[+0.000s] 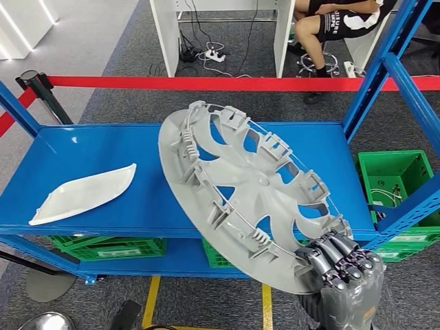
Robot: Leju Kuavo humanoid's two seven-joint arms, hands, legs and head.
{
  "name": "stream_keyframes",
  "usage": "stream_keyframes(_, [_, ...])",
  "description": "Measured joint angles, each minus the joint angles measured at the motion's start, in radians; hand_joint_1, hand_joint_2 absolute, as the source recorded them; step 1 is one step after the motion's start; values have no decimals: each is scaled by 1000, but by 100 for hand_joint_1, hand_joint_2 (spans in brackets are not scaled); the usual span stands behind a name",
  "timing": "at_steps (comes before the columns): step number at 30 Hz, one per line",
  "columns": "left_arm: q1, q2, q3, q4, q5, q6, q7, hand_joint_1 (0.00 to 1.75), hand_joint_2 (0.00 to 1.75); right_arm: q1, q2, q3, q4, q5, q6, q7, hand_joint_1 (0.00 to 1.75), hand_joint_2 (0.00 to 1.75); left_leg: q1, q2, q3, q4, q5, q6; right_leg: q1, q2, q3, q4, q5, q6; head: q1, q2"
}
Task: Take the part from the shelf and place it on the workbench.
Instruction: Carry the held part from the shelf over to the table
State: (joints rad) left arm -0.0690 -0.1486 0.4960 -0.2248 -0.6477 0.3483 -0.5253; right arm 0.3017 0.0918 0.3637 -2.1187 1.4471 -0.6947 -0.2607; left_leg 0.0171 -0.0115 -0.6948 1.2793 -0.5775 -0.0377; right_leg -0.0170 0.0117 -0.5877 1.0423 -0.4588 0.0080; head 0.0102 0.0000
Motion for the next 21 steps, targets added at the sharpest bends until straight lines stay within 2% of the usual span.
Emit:
stream_keyframes(1, [1,0,-1,0,0,0,0,0,175,1,0,-1,0,0,0,-1,169,175,-1,0,-10,10,12,3,2,0,1,0,-1,-1,0,0])
stream_keyframes(2, [1,-1,-2,0,0,0,0,0,175,1,0,-1,0,0,0,-1,169,175,-2,0,-1,-21,43,8,3,0,3,0,-1,-1,0,0])
stream_keyframes(4, [0,0,-4,0,0,0,0,0,175,2,2,-2,0,0,0,-1,169,175,-7,1,54,-150,119,21,6,1,7,0,-4,1,0,0])
stream_keyframes(5, [-2,0,-4,0,0,0,0,0,175,2,2,-3,0,0,0,-1,169,175,-9,1,80,-211,141,25,8,2,7,2,-5,4,0,0])
stream_keyframes(6, [-3,0,-4,0,0,0,0,0,175,2,3,-4,0,0,0,-2,169,175,-11,1,96,-249,150,26,10,2,6,2,-6,8,0,0])
stream_keyframes(9, [-2,-1,-5,0,0,0,0,0,175,3,4,-4,0,0,0,-2,169,175,-11,0,104,-276,150,30,11,1,4,-5,-6,24,0,0])
stream_keyframes(11, [-2,-1,-5,0,0,0,0,0,175,3,4,-4,0,0,0,-3,169,175,-8,0,108,-283,153,40,9,-2,-10,26,-28,35,4,0])
stream_keyframes(12, [-2,-1,-5,0,0,0,0,0,175,2,4,-4,0,0,0,-3,169,175,-6,0,111,-285,154,44,9,-3,-33,75,-55,40,7,0])
stream_keyframes(14, [-2,-1,-5,0,0,0,0,0,175,3,4,-4,0,-1,0,-3,169,175,-8,1,112,-285,153,49,8,-4,-97,209,-114,46,12,0])
stream_keyframes(15, [-1,-1,-5,0,0,0,0,0,175,4,4,-4,0,-1,0,-3,169,175,-9,1,113,-284,152,50,8,-4,-123,259,-127,47,12,0])
stream_keyframes(16, [-1,-1,-5,0,0,0,0,0,175,5,4,-4,0,-1,0,-3,169,175,-10,1,114,-284,151,50,8,-4,-133,273,-121,47,12,0])
stream_keyframes(17, [0,-1,-5,0,0,0,0,0,175,6,4,-4,0,-1,0,-3,169,175,-10,0,115,-284,151,50,8,-4,-121,245,-95,47,12,0])
stream_keyframes(19, [-1,-2,-5,0,0,0,0,0,175,6,4,-4,0,-1,0,-3,169,175,-10,-2,120,-284,148,47,8,-5,-58,111,-27,43,12,0])
stream_keyframes(20, [-1,-2,-5,0,0,0,0,0,175,5,4,-4,0,-1,0,-3,169,175,-12,-3,121,-282,146,44,8,-4,-26,48,-5,39,12,0])
stream_keyframes(21, [-1,-3,-5,0,0,0,0,0,175,5,5,-4,0,-1,0,-3,169,175,-14,-4,120,-281,145,39,8,-3,-6,10,5,35,11,0])
